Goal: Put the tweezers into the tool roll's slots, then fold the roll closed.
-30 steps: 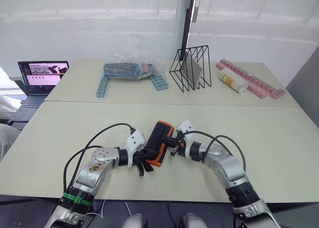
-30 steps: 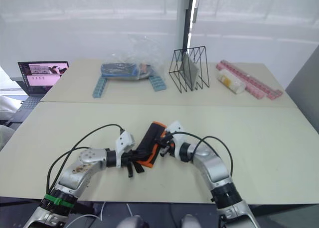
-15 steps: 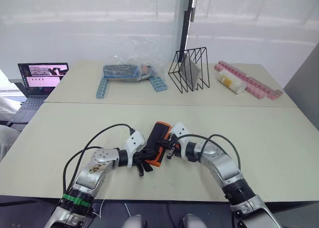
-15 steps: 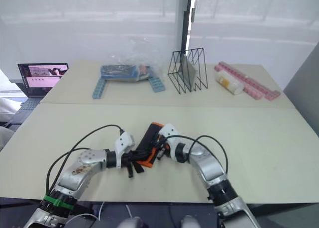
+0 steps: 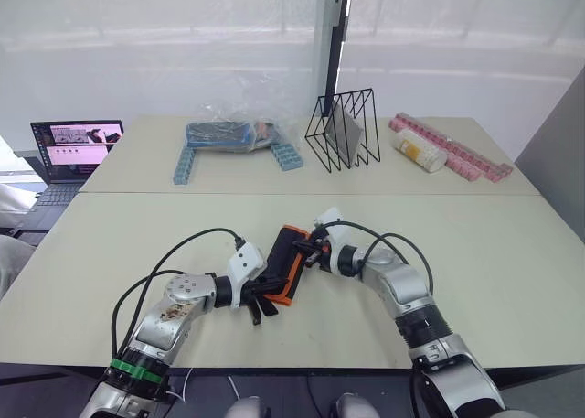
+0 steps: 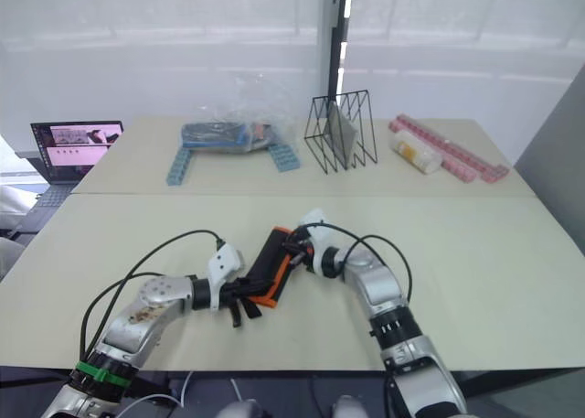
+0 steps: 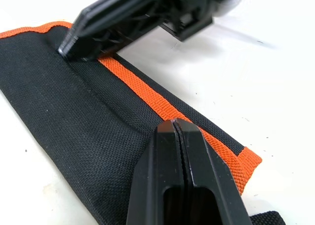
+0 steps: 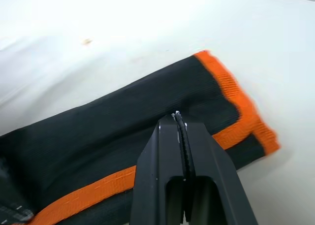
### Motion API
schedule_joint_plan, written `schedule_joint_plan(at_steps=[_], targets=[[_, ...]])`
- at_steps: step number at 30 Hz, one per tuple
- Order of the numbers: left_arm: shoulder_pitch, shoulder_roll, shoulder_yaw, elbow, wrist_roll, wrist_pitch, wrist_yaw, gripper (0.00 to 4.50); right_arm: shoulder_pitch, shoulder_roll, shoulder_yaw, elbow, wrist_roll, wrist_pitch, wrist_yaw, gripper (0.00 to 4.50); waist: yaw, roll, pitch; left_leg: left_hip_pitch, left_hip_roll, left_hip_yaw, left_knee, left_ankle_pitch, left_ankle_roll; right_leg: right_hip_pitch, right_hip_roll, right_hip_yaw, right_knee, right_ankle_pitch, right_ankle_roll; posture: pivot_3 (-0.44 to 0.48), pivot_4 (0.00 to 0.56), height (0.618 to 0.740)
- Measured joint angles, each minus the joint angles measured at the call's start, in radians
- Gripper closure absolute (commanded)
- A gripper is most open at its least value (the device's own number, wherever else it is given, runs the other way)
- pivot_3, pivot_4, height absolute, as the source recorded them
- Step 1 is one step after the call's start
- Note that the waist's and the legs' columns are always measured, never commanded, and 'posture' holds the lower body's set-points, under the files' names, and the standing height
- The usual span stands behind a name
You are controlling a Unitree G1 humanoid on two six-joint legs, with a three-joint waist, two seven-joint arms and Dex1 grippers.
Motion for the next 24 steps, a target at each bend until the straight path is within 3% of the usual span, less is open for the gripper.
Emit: schedule_joint_plan(at_steps=[11,17,20,24], targets=[[0.006,0.001,0.004,-0.009,0.0,-0.003,-0.002,4.48,-0.007,0.0,-0.022,0.029,0.003,-0.076,0.012,4.5,-0.001,0.001,0.001,-0.002,0.0,-0.001,-0.002,0.0,0.0,0.0,-0.002,0.001,-0.002,0.0,0.0,0.0,0.15,0.722],[0.051,0.048,0.061,-0.109,-0.02,0.0,0.0,4.48,0.079,-0.019,-0.068,-0.15,0.054,-0.116,0.07,4.5,-0.017,0.002,0.002,-0.031,-0.001,0.0,-0.002,0.001,-0.001,-0.031,0.0,0.002,0.004,0.001,-0.001,0.0,0.15,0.722],[0.103,0.086,0.128,-0.201,-0.065,0.057,0.02,4.48,0.106,-0.069,-0.112,-0.277,0.092,-0.108,0.085,4.5,-0.02,0.002,0.005,-0.038,0.0,0.0,-0.001,0.003,-0.004,-0.039,0.003,0.001,0.005,0.001,-0.001,0.0,0.15,0.722],[0.166,0.114,0.318,-0.336,-0.181,0.118,0.06,4.48,0.159,-0.164,-0.181,-0.404,0.134,-0.077,0.106,4.5,-0.012,0.0,0.015,-0.039,0.0,-0.001,-0.001,0.002,-0.003,-0.037,0.001,0.001,0.001,0.001,-0.001,0.0,0.15,0.722]])
